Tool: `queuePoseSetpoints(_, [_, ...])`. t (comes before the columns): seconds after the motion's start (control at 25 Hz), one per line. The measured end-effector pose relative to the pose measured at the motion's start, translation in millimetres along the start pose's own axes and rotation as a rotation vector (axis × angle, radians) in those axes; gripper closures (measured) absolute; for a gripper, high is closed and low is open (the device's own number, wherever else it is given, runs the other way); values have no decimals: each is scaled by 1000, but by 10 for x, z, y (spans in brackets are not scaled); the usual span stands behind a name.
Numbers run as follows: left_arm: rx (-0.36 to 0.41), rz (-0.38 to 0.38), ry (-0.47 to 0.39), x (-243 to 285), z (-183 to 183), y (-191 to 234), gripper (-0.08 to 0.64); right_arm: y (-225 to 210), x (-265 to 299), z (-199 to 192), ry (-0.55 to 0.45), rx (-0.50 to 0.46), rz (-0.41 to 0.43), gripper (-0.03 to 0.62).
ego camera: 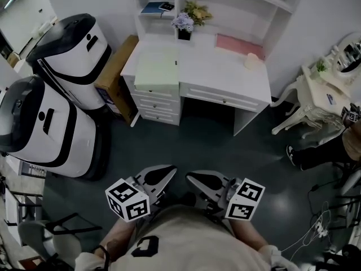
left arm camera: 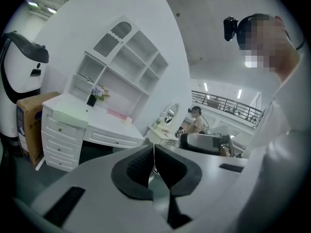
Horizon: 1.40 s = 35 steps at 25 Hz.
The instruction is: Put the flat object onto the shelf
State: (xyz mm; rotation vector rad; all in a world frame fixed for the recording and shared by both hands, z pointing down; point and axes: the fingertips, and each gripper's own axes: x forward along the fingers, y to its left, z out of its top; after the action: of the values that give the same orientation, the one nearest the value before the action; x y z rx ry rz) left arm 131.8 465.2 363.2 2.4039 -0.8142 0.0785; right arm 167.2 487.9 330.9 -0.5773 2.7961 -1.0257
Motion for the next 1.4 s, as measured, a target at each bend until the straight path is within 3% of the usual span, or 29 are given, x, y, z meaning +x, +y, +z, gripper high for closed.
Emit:
queuePoseSetpoints(0.36, [-5,53,-23,343,92,-147,544,-183,-316,120,39,-13,43,571])
queuePoseSetpoints(0.64, [-9,53,-17,403,113,-57,543,-292,-290,129,44,-1,24,571])
queuePoseSetpoints(0.88, [-44,18,-33,377,166,265,544,-434,-51,144,67,5,-22,571])
queuePoseSetpoints(1.08, [-59,-20,-46,345,416,651,543,-604,288,295,58,19,-78,571])
queuePoseSetpoints(1.4, [-87,-37,-48,162,717,1322,543,-797,985,440,77,38,-95,571])
